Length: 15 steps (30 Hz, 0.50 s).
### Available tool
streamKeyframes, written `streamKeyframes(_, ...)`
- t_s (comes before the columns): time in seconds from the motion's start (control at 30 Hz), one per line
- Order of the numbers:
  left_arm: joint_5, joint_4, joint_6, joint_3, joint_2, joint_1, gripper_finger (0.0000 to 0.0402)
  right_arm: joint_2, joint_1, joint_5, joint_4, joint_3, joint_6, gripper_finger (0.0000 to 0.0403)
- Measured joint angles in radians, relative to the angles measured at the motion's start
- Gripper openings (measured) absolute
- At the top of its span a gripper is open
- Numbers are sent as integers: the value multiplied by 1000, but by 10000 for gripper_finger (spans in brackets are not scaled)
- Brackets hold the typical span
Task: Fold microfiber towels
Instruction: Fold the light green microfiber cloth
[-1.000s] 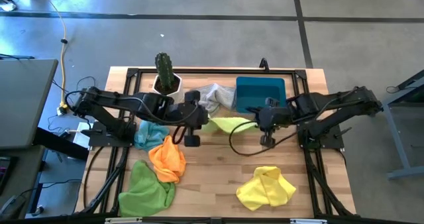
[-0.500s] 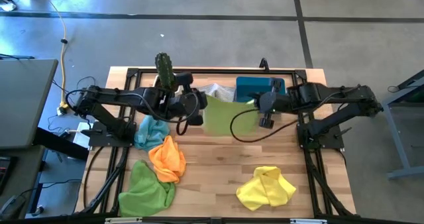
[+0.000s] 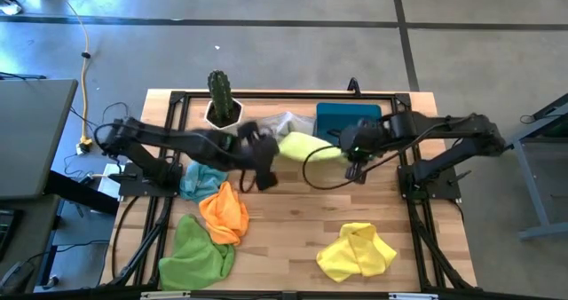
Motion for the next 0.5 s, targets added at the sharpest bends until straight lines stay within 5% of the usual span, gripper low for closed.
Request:
streamKeyframes(0.2,96,43,-155,-100,101,-78,0,112,104,20,57,-46,-45,0)
streamKeyframes(0.5,259,209,-240,-138,226,-193,0,79,182,-221,455,-409,67,0)
